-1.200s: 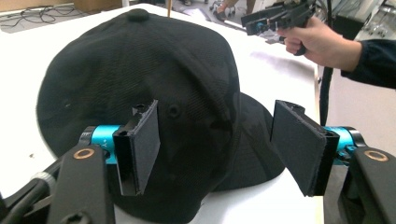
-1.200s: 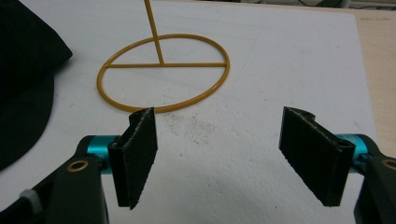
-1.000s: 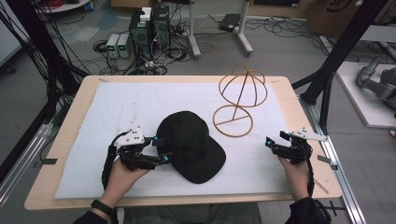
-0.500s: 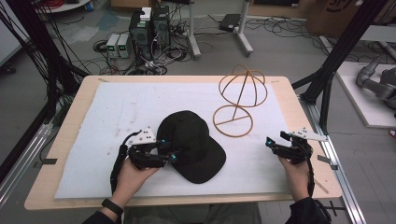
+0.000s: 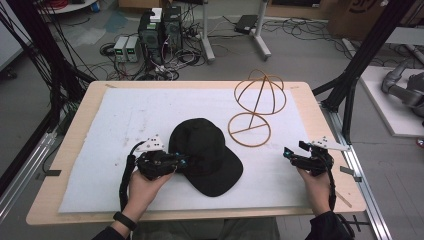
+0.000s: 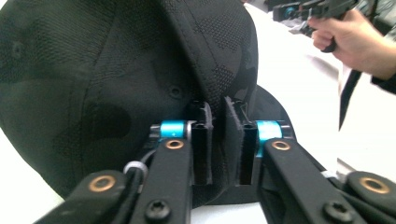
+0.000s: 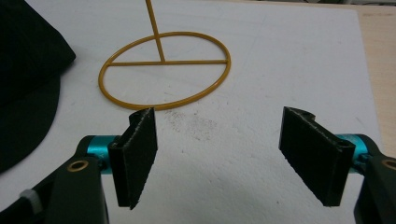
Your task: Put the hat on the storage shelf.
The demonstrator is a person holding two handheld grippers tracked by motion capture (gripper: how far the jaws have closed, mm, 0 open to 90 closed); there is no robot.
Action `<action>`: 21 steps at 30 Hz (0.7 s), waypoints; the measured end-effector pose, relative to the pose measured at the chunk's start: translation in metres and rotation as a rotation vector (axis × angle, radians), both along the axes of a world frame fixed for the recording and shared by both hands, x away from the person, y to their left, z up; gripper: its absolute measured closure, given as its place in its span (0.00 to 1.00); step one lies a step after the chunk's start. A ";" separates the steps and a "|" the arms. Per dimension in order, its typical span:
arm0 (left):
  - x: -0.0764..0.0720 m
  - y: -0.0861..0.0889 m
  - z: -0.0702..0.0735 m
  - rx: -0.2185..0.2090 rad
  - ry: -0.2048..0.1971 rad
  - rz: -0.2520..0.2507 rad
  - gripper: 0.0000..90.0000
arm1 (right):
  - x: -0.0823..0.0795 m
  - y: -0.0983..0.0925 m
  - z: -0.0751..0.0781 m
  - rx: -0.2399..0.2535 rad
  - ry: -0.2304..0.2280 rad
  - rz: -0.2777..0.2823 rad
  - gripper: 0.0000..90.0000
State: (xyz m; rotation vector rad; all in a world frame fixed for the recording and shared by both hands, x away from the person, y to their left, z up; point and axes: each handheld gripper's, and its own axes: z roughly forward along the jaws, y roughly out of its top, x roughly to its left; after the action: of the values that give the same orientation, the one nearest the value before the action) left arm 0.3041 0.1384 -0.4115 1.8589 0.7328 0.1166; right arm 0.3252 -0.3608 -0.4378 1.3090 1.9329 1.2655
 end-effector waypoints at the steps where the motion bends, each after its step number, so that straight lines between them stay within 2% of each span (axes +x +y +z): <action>1: 0.000 0.000 0.000 -0.010 0.002 -0.004 0.92 | 0.000 0.000 0.000 -0.003 0.000 0.000 0.31; 5: 0.000 0.001 0.000 -0.026 0.003 -0.016 0.95 | 0.000 0.000 0.000 -0.002 0.000 0.000 0.31; 10: -0.002 0.001 0.003 -0.046 -0.023 -0.056 0.97 | 0.000 0.000 0.000 -0.001 -0.002 -0.001 0.31; 15: -0.005 -0.003 0.011 -0.042 -0.083 -0.103 0.97 | -0.001 -0.001 0.000 0.000 -0.005 -0.007 0.31; 21: -0.007 -0.004 0.026 -0.058 -0.152 -0.150 0.97 | 0.000 -0.002 0.000 0.002 -0.008 -0.013 0.31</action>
State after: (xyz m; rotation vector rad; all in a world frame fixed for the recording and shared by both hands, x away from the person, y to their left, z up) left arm 0.2970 0.1345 -0.3860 1.8204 0.4859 0.1372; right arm 0.3247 -0.3632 -0.4375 1.3139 1.9150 1.2650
